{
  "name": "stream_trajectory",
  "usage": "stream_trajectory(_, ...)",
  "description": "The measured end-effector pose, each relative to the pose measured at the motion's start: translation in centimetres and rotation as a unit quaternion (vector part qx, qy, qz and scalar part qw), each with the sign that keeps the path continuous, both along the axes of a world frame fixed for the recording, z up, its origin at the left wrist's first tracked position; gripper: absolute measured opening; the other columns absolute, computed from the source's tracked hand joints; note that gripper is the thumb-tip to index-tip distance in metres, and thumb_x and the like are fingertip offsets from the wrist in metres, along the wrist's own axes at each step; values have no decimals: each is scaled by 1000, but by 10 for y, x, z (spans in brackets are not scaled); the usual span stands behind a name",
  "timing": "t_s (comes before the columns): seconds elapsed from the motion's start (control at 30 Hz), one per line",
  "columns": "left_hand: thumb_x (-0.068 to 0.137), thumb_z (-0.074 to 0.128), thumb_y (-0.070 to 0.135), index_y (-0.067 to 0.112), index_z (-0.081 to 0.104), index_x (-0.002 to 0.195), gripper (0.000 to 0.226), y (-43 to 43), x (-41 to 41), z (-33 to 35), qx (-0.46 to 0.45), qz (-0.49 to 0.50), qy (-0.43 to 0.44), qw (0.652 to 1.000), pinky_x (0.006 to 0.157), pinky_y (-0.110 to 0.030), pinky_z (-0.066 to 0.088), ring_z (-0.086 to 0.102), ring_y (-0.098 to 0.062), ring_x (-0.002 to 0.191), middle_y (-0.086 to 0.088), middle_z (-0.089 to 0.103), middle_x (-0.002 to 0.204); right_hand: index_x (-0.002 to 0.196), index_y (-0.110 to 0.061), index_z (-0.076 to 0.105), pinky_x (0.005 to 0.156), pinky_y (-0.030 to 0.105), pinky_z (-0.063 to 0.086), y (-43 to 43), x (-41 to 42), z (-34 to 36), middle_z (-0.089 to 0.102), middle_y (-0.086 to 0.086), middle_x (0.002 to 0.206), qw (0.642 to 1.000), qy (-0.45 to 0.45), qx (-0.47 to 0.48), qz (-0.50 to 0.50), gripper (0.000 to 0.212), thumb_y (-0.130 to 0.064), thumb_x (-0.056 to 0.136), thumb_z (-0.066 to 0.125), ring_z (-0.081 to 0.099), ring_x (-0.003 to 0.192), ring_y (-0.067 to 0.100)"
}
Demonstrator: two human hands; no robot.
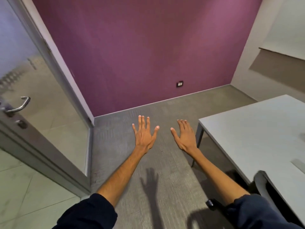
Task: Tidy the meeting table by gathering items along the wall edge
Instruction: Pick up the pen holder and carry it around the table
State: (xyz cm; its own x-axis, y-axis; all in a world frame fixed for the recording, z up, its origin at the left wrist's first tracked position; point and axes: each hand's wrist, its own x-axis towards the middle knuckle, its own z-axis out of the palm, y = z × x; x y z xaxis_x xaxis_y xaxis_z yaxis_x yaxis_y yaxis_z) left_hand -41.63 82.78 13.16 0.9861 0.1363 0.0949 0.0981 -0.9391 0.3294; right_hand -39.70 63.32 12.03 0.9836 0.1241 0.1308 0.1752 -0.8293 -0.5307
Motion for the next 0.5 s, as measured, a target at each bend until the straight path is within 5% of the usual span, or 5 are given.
stream_trajectory(0.5, 99, 17, 61, 15, -2, 157, 76, 60, 182, -54, 3, 16, 36, 999, 122, -57, -8, -18, -21, 152, -9, -10, 165, 155, -18, 24, 124, 49, 15, 66, 203, -40, 20, 7, 164, 999, 22, 1, 28, 69, -57, 100, 34, 12, 153, 22)
